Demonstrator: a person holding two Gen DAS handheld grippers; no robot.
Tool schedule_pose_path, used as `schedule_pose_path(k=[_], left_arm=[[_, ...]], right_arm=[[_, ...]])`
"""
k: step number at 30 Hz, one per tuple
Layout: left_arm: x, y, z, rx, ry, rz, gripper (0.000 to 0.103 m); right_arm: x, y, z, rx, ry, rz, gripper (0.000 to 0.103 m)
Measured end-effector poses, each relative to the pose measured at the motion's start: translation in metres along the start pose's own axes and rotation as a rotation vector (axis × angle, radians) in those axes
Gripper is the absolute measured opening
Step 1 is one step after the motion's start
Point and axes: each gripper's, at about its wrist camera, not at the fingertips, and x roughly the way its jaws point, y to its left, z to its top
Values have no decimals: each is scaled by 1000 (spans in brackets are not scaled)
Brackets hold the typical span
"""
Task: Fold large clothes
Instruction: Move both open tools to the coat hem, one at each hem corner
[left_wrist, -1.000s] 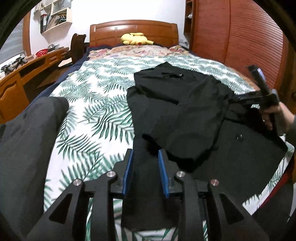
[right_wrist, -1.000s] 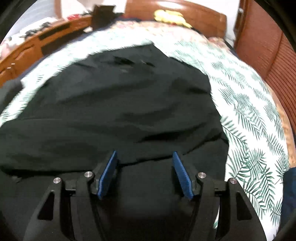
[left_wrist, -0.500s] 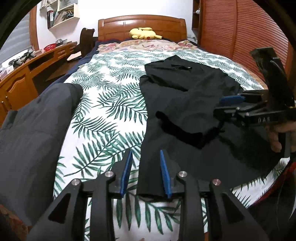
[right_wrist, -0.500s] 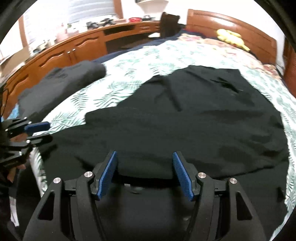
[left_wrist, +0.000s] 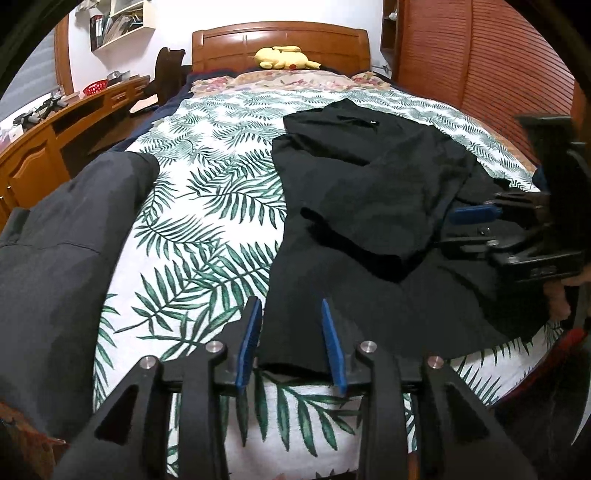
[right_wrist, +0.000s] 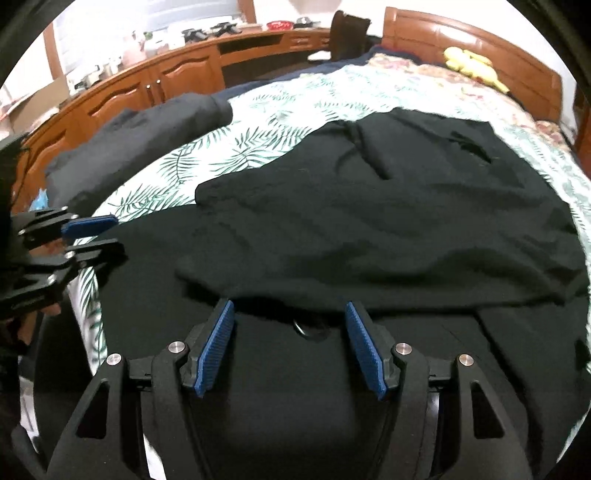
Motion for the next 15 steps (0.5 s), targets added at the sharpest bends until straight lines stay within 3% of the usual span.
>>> schedule_pose_path(k=[7, 13, 15], left_arm=[[11, -3, -3, 8, 18, 14, 34], [16, -2, -3, 7, 19, 24, 36], [19, -3, -2, 10, 22, 31, 37]], right_arm=[[-59, -32, -50, 48, -51, -101, 64], [-114, -83, -109, 152, -61, -297, 64], [-128, -100, -126, 205, -57, -327, 64]])
